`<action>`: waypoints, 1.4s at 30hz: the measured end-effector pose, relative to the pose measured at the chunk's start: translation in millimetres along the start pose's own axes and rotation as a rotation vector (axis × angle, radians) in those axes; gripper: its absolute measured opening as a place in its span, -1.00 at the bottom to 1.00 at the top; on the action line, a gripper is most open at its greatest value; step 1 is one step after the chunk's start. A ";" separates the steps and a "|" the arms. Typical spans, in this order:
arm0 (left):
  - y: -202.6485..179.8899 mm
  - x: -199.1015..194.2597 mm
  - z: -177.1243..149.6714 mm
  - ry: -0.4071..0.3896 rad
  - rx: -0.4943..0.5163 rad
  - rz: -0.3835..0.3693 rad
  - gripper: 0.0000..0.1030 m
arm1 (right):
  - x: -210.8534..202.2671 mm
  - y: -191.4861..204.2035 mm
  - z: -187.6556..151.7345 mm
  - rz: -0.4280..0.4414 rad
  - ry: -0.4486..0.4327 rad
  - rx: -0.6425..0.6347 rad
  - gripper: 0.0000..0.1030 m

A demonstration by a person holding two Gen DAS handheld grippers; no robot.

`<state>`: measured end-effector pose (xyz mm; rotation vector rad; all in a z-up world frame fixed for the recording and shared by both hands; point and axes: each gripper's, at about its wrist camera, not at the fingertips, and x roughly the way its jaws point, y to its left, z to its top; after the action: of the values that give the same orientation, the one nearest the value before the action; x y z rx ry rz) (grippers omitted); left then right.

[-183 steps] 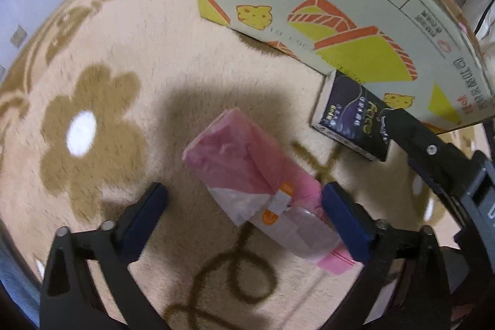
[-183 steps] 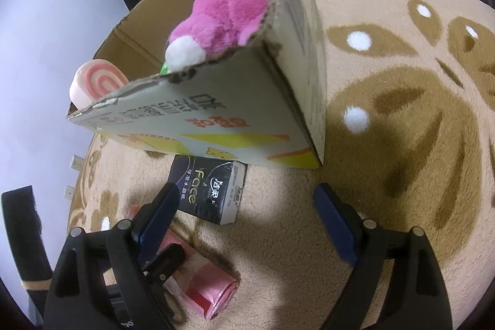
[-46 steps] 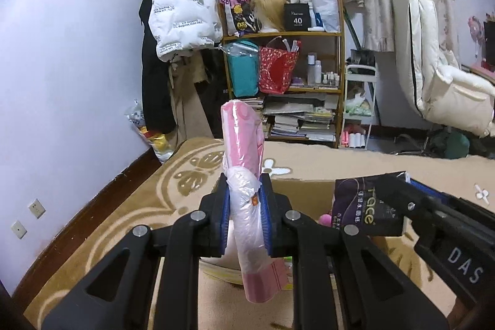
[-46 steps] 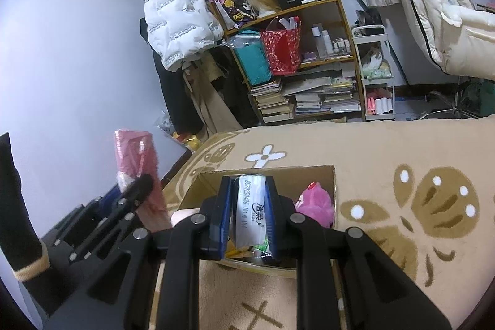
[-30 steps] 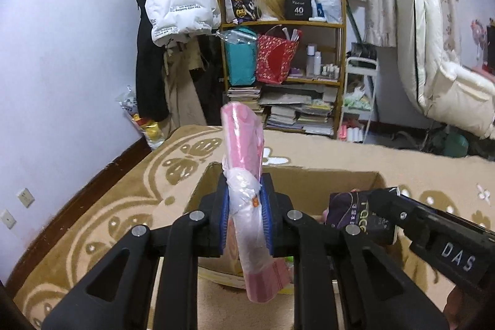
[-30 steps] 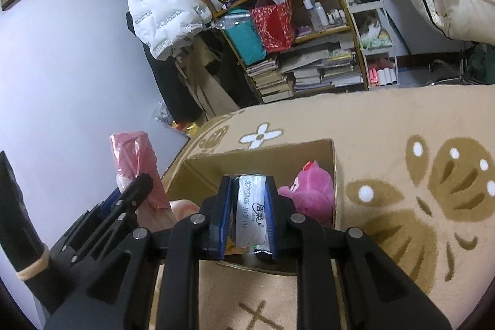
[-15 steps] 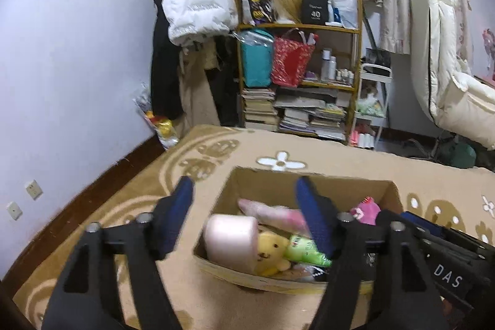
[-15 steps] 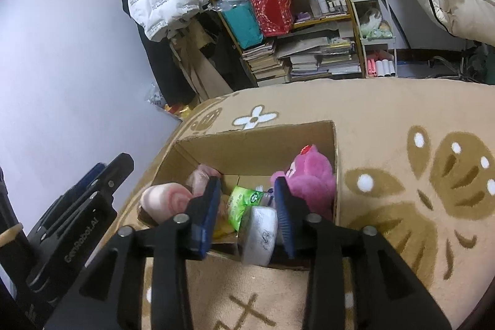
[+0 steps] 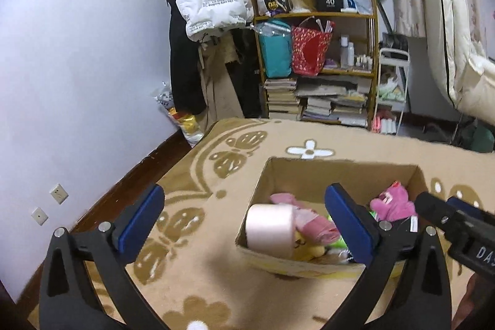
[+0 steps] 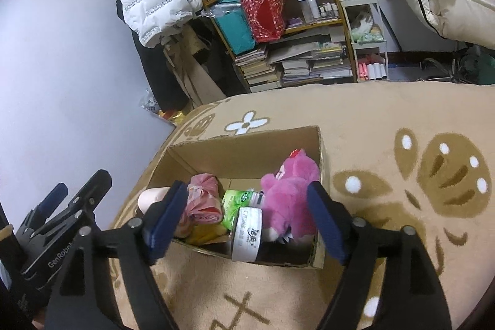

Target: Organize soft objects

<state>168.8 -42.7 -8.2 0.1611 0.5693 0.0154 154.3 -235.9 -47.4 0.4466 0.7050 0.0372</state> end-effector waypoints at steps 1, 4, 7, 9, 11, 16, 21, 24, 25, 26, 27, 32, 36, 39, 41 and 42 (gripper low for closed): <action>1.6 -0.1 0.3 0.003 -0.002 0.001 0.99 | -0.8 0.2 -0.3 -0.002 0.000 -0.001 0.71; 8.1 -3.8 -0.9 0.008 -0.016 0.001 0.99 | -3.4 2.4 0.1 -0.019 -0.011 -0.017 0.84; 10.9 -6.7 -0.5 0.010 -0.008 0.007 0.99 | -8.4 3.6 -1.0 -0.030 -0.020 -0.028 0.99; 14.2 -11.6 -1.9 0.009 0.001 0.015 0.99 | -12.0 4.2 -2.3 -0.029 -0.025 -0.027 1.00; 17.1 -16.2 -3.7 0.009 -0.003 0.015 0.99 | -14.9 4.6 -3.2 -0.031 -0.025 -0.028 1.00; 23.2 -30.9 -5.2 0.003 -0.005 0.013 0.99 | -21.8 7.2 -7.2 -0.052 -0.018 -0.049 1.00; 27.5 -49.2 -5.7 -0.008 0.008 0.017 0.99 | -37.0 11.6 -12.8 -0.066 -0.030 -0.056 1.00; 28.1 -58.6 -5.2 -0.016 0.016 0.019 0.99 | -47.7 15.0 -14.2 -0.067 -0.041 -0.061 1.00; 28.3 -62.5 -6.5 -0.021 0.017 0.025 0.99 | -52.4 15.9 -14.6 -0.069 -0.044 -0.062 1.00; 28.4 -64.8 -7.6 -0.023 0.018 0.027 0.99 | -55.7 16.2 -14.8 -0.071 -0.045 -0.063 1.00; 29.1 -67.8 -10.0 -0.024 0.016 0.027 0.99 | -58.3 17.4 -14.6 -0.071 -0.047 -0.065 1.00; 30.0 -79.5 -18.7 -0.013 0.019 0.016 0.99 | -81.8 18.9 -20.4 -0.061 -0.059 -0.046 1.00; 29.4 -90.9 -22.3 -0.019 0.046 0.011 0.99 | -92.9 21.6 -26.2 -0.081 -0.058 -0.066 1.00; 28.4 -99.0 -24.1 -0.022 0.060 -0.010 0.99 | -102.1 24.2 -31.6 -0.099 -0.065 -0.089 1.00; 27.8 -103.9 -25.7 -0.024 0.071 -0.012 0.99 | -108.9 25.6 -35.9 -0.096 -0.066 -0.099 1.00; 27.6 -105.9 -26.9 -0.024 0.075 -0.013 0.99 | -111.1 26.4 -38.3 -0.097 -0.068 -0.103 1.00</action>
<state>65.9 -17.8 30.5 0.2299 0.5468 -0.0209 48.1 -217.4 6.4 0.3133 0.6543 -0.0324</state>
